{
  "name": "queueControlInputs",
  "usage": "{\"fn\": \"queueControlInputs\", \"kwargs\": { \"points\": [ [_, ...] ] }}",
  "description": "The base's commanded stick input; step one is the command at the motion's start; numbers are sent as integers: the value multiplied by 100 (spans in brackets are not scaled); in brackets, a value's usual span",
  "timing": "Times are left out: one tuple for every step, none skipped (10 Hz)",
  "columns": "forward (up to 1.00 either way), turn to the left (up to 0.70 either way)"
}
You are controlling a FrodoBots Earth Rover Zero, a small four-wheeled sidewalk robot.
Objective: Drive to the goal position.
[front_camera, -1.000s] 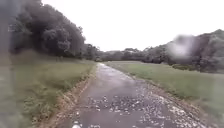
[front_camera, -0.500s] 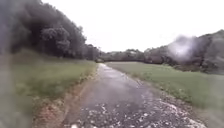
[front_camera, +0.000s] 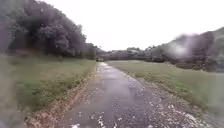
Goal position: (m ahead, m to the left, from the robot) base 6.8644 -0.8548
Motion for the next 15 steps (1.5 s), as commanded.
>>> {"fn": "queueControlInputs", "kwargs": {
  "points": [
    [70, 0],
    [70, 0],
    [70, 0],
    [70, 0],
    [70, 0],
    [70, 0],
    [70, 0],
    [70, -13],
    [70, -14],
    [70, -15],
    [70, -16],
    [70, -18],
    [70, -19],
    [70, -19],
    [70, -19]
  ]
}}
